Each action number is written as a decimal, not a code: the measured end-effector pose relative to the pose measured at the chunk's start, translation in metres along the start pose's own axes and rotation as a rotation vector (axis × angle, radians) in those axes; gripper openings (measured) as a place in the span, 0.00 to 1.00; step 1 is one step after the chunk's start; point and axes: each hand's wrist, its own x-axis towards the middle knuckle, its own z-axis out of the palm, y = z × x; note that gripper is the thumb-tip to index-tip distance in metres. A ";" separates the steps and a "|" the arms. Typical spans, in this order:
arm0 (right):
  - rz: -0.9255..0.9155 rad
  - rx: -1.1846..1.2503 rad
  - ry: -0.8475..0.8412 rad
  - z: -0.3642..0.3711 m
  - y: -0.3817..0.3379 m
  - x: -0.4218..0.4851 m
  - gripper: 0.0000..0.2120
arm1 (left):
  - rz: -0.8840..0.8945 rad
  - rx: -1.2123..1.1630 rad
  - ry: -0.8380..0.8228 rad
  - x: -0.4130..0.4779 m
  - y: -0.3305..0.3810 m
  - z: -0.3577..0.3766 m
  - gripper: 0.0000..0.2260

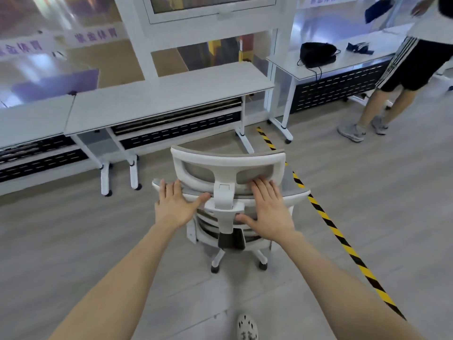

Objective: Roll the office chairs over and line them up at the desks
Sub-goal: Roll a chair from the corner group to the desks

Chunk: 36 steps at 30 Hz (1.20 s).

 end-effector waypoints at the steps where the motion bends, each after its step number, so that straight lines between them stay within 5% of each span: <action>1: 0.001 0.002 -0.005 -0.001 0.011 0.021 0.53 | -0.003 -0.008 -0.012 0.021 0.009 0.000 0.63; 13: 0.104 -0.014 -0.051 0.004 0.123 0.217 0.51 | 0.061 -0.080 -0.086 0.236 0.106 0.016 0.63; 20: 0.158 0.016 -0.153 0.000 0.158 0.288 0.46 | 0.270 0.120 -0.121 0.315 0.121 0.011 0.47; 28: 0.110 0.069 -0.427 -0.019 0.168 0.297 0.38 | 0.068 0.161 -0.234 0.246 0.127 0.009 0.33; 36: -0.214 0.032 -0.812 0.011 0.093 0.208 0.24 | -0.272 0.102 -0.226 0.077 0.053 0.028 0.28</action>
